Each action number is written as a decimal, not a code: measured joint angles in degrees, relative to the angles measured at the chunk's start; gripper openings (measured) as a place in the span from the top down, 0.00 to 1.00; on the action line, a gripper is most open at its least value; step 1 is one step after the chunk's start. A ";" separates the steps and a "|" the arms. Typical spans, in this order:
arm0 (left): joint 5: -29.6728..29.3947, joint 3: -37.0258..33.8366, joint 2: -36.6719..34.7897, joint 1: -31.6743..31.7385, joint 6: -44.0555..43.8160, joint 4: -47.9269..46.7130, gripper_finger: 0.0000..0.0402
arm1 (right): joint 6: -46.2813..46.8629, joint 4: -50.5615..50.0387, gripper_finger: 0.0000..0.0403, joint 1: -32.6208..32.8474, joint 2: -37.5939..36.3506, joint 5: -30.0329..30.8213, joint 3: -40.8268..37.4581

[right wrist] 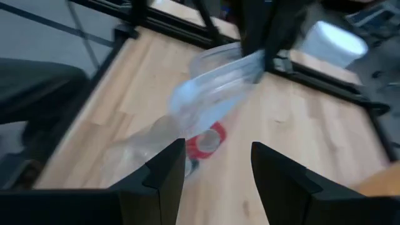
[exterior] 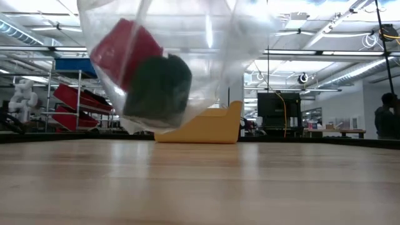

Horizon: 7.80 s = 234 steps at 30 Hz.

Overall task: Roll bandage
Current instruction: Close the transparent zip bag

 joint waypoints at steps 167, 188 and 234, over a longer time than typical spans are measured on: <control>-8.66 -0.04 6.97 -2.92 18.96 14.61 0.94 | -3.46 -0.09 1.00 -1.07 0.17 -4.09 0.00; -8.68 0.04 8.67 0.00 23.54 27.47 0.72 | -3.13 -1.16 1.00 -1.09 0.33 -4.09 -0.09; -9.31 0.02 8.72 -0.91 26.64 26.92 0.93 | -2.63 -0.48 1.00 -1.09 0.24 -4.00 -0.04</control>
